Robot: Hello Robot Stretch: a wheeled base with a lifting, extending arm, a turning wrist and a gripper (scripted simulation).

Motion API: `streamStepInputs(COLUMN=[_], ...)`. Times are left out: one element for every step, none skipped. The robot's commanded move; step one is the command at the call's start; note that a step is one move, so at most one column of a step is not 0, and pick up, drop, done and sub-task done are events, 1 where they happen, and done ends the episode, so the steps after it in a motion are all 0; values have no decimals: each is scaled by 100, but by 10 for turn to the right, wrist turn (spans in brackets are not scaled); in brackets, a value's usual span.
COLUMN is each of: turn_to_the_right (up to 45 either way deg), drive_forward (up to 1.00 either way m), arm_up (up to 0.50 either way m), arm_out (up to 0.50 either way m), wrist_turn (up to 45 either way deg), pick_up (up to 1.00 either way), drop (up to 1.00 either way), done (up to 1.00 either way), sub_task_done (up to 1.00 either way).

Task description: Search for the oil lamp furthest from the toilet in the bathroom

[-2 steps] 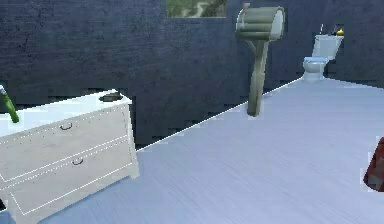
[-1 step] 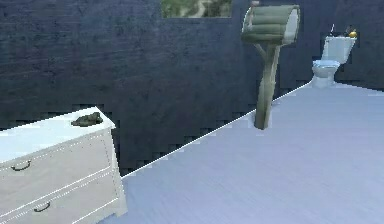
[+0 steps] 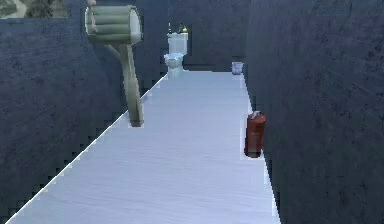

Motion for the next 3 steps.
streamStepInputs(turn_to_the_right=[0,0,30], drive_forward=[100,100,0], arm_up=[0,0,0], arm_out=[0,0,0], wrist_turn=[0,0,0], pick_up=[0,0,0], drop=[0,0,0], done=[0,0,0], sub_task_done=[0,0,0])
